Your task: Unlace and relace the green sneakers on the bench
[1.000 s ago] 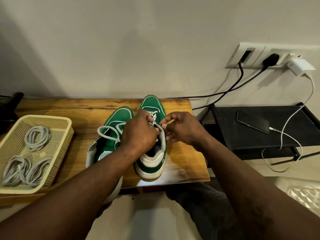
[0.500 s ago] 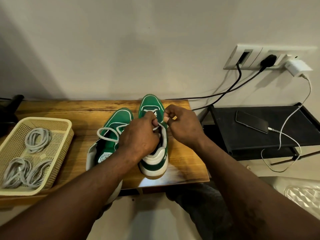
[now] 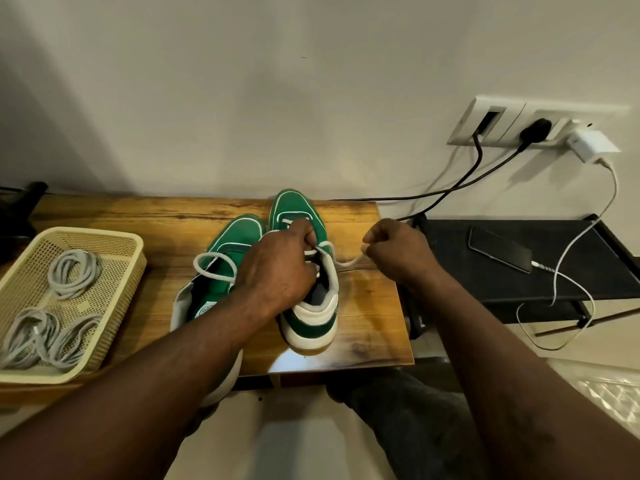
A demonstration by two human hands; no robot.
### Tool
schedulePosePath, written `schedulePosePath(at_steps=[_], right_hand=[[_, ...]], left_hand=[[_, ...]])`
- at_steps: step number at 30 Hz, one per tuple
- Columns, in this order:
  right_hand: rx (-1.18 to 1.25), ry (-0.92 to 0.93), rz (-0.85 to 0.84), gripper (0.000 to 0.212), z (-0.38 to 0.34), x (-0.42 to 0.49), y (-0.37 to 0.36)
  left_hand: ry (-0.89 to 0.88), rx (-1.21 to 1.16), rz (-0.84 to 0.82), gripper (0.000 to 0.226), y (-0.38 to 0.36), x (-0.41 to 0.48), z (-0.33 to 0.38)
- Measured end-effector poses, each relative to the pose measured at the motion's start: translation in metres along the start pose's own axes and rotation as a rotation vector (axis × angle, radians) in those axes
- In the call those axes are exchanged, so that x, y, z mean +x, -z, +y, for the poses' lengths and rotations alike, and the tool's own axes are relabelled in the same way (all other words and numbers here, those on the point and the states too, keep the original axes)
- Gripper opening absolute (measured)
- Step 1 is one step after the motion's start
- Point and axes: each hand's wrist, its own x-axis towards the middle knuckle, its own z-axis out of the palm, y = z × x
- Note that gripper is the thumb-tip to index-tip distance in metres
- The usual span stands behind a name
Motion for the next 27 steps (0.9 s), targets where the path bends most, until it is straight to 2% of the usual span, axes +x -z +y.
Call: schedulePosePath(at_steps=[2, 4, 8, 13, 16, 18, 21, 22, 23, 24, 25, 27], right_hand=[[-0.128, 0.081, 0.046, 0.036, -0.007, -0.001, -0.008], [-0.115, 0.235, 0.100, 0.041, -0.016, -0.003, -0.014], [-0.110, 0.384, -0.090, 0.025, -0.019, -0.005, -0.030], [-0.080, 0.375, -0.057, 0.014, -0.019, -0.001, -0.033], [0.303, 0.331, -0.196, 0.019, -0.024, -0.006, -0.025], [0.658, 0.400, -0.265, 0.019, -0.033, -0.011, -0.012], [1.270, 0.476, -0.212, 0.008, -0.040, -0.017, 0.017], [1.383, 0.480, -0.182, 0.009, -0.039, -0.018, 0.027], [1.385, 0.450, -0.138, 0.010, -0.034, -0.017, 0.033], [1.230, 0.379, -0.092, 0.012, -0.029, -0.015, 0.038], [0.897, 0.287, -0.062, 0.013, -0.021, -0.011, 0.038], [-0.013, 0.123, -0.119, 0.007, 0.000, -0.003, 0.030]], left_hand=[[-0.012, 0.045, 0.047, 0.043, 0.004, -0.001, 0.002], [-0.008, 0.162, 0.080, 0.050, 0.009, -0.002, 0.003], [0.132, 0.332, 0.084, 0.059, 0.019, -0.002, 0.002], [0.151, 0.488, -0.014, 0.038, 0.023, -0.010, 0.001], [0.116, 0.532, -0.015, 0.023, 0.021, -0.009, 0.002], [0.111, 0.539, -0.003, 0.014, 0.022, -0.007, -0.001], [0.116, 0.528, -0.017, 0.018, 0.023, -0.005, -0.004], [0.111, 0.521, -0.015, 0.019, 0.022, -0.004, -0.005], [0.102, 0.516, -0.009, 0.021, 0.022, -0.004, -0.005], [0.089, 0.503, 0.000, 0.023, 0.020, -0.004, -0.006], [0.081, 0.483, 0.004, 0.027, 0.018, -0.004, -0.006], [0.065, 0.445, -0.007, 0.033, 0.015, -0.005, -0.006]])
